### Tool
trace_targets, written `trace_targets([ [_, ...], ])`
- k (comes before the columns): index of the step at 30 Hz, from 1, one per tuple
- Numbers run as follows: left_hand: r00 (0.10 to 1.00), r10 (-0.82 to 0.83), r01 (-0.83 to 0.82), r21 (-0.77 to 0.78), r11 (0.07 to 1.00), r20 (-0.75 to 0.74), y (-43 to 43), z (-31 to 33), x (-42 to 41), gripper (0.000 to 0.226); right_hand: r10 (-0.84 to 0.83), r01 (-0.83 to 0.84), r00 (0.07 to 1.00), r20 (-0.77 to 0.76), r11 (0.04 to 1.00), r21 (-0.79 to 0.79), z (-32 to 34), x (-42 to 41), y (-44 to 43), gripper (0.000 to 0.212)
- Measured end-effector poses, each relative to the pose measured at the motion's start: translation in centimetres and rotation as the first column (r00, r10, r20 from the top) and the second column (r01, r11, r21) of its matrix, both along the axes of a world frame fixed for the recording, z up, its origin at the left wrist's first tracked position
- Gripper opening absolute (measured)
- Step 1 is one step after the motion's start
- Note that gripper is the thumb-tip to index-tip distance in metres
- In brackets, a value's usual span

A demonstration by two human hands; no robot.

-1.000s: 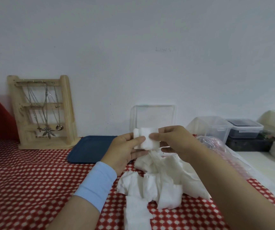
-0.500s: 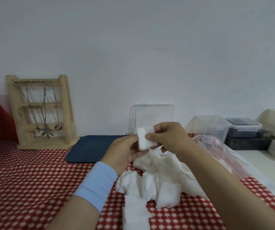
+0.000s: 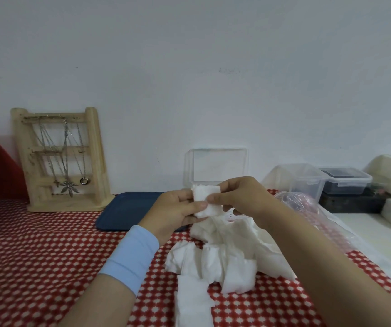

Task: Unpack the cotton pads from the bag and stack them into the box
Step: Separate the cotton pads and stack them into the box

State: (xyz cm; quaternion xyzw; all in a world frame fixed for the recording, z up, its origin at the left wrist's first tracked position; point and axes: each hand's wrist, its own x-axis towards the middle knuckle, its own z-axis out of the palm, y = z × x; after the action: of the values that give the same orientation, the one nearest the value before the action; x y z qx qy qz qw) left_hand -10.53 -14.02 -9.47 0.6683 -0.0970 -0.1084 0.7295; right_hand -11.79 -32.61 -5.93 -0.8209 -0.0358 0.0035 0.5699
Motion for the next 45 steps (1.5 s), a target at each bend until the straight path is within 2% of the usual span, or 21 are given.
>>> trace_targets([
  [3, 0.998, 0.069, -0.069, 0.012, 0.998, 0.012, 0.5, 0.2, -0.3, 0.020, -0.038, 0.041, 0.997, 0.070, 0.998, -0.043, -0.3, 0.2, 0.5, 0.013],
  [5, 0.986, 0.163, -0.164, 0.013, 0.986, 0.016, 1.2, 0.1, -0.5, 0.020, -0.037, 0.069, 0.984, 0.173, 0.981, -0.184, -0.6, 0.3, 0.9, 0.010],
  [7, 0.968, 0.249, -0.249, 0.011, 0.968, 0.014, 2.2, -0.3, -0.9, 0.020, 0.090, 0.018, 0.960, 0.266, 0.926, -0.378, -0.6, -0.2, 1.6, 0.005],
  [8, 0.958, 0.286, -0.286, 0.007, 0.958, 0.007, 2.7, -0.6, -1.3, 0.020, 0.184, -0.040, 0.946, 0.266, 0.883, -0.468, -0.5, -0.6, 2.0, 0.006],
  [11, 0.927, 0.374, -0.374, 0.022, 0.927, 0.003, 3.9, -1.5, -2.4, 0.016, 0.397, -0.214, 0.906, 0.146, 0.727, -0.652, -0.9, -1.8, 3.4, 0.015],
  [14, 0.913, 0.409, -0.409, 0.051, 0.911, 0.013, 4.5, -2.4, -3.6, 0.013, 0.481, -0.297, 0.876, 0.028, 0.584, -0.756, -1.8, -2.3, 4.5, 0.029],
  [17, 0.900, 0.435, -0.435, 0.016, 0.900, 0.008, 4.6, -3.2, -4.2, 0.016, 0.496, -0.322, 0.868, -0.031, 0.515, -0.795, -2.3, -2.4, 5.0, 0.043],
  [20, 0.895, 0.442, -0.444, 0.043, 0.895, 0.052, 4.5, -3.7, -4.5, 0.017, 0.497, -0.295, 0.867, -0.025, 0.474, -0.830, -2.4, -2.2, 5.0, 0.041],
  [25, 0.855, 0.507, -0.517, 0.089, 0.852, 0.108, 5.0, -4.0, -4.3, 0.017, 0.488, -0.310, 0.872, 0.032, 0.602, -0.736, -2.6, -1.8, 4.4, 0.009],
  [28, 0.827, 0.550, -0.560, 0.084, 0.824, 0.116, 5.4, -4.0, -4.3, 0.021, 0.492, -0.331, 0.867, 0.082, 0.690, -0.643, -2.5, -1.6, 4.2, 0.005],
  [33, 0.829, 0.542, -0.555, 0.090, 0.827, 0.136, 5.7, -3.9, -4.4, 0.020, 0.419, -0.362, 0.900, 0.121, 0.873, -0.326, -1.6, -1.6, 4.0, 0.005],
  [37, 0.855, 0.506, -0.517, 0.090, 0.851, 0.114, 5.3, -3.5, -4.7, 0.018, 0.379, -0.336, 0.913, 0.150, 0.909, -0.247, -1.6, -1.5, 3.9, 0.006],
  [40, 0.923, 0.386, -0.386, 0.007, 0.923, 0.006, 4.9, -2.9, -5.2, 0.018, 0.371, -0.328, 0.914, 0.163, 0.913, -0.244, -1.6, -1.5, 4.0, 0.006],
  [42, 0.949, 0.316, -0.316, -0.003, 0.949, 0.008, 4.7, -2.7, -5.3, 0.019, 0.340, -0.297, 0.921, 0.193, 0.930, -0.218, -1.7, -1.6, 4.3, 0.004],
  [45, 0.947, 0.320, -0.320, -0.025, 0.947, 0.031, 4.5, -2.7, -5.4, 0.017, 0.227, -0.215, 0.963, 0.147, 0.972, -0.096, -1.5, -1.8, 4.8, 0.022],
])
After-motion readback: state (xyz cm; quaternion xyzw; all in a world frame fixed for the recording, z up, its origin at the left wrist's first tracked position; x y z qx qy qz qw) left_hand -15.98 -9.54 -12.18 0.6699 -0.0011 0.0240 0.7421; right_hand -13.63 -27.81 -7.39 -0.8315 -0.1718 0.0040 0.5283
